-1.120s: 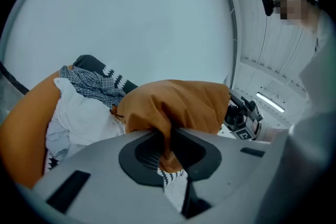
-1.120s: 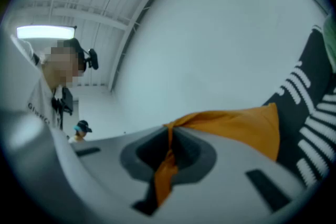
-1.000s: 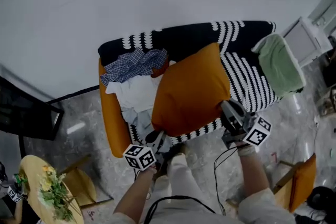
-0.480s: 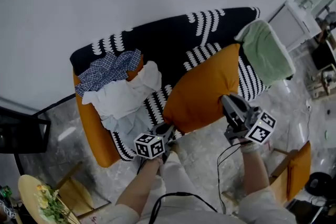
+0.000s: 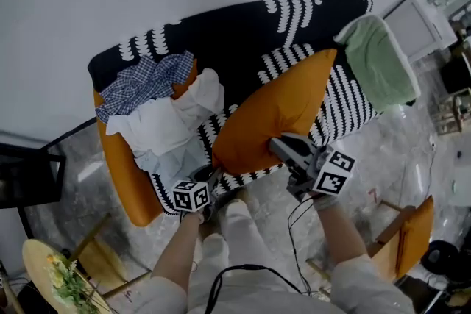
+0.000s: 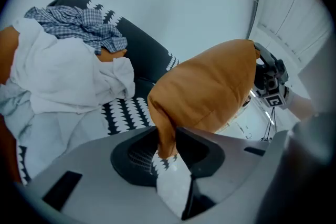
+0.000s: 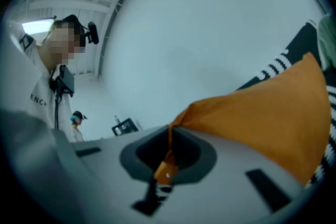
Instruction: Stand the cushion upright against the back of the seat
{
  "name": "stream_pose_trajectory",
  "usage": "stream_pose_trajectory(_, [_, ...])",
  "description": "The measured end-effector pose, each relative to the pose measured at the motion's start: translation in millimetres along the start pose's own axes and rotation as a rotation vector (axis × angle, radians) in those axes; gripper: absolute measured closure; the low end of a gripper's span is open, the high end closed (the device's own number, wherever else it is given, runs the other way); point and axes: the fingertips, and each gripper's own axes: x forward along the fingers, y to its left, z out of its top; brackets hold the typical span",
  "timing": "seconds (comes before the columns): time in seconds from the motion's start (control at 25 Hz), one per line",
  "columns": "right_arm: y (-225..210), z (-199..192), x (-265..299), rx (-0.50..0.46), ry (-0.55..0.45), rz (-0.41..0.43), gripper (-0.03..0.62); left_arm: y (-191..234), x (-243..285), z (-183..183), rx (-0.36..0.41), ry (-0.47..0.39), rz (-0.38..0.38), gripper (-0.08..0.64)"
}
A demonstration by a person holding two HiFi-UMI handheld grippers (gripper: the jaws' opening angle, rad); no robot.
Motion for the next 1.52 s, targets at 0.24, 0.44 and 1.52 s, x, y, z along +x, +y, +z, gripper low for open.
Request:
stream_pose_trajectory(0.24, [8,-42,40,0.051,0.102,0.053,0.569,36,-66,-2,0.082,-0.076,0.143,0.440])
stream_pose_trajectory(0.44, [14,-77,75,0.070,0.182,0.073,0.569,1,-102,63,0.288,-0.279,0.110,0.440])
stream_pose_trajectory(1.52, [-30,-49,98,0.125,0.118,0.035,0.469,-93,-94,94,0.605,-0.249,0.009,0.336])
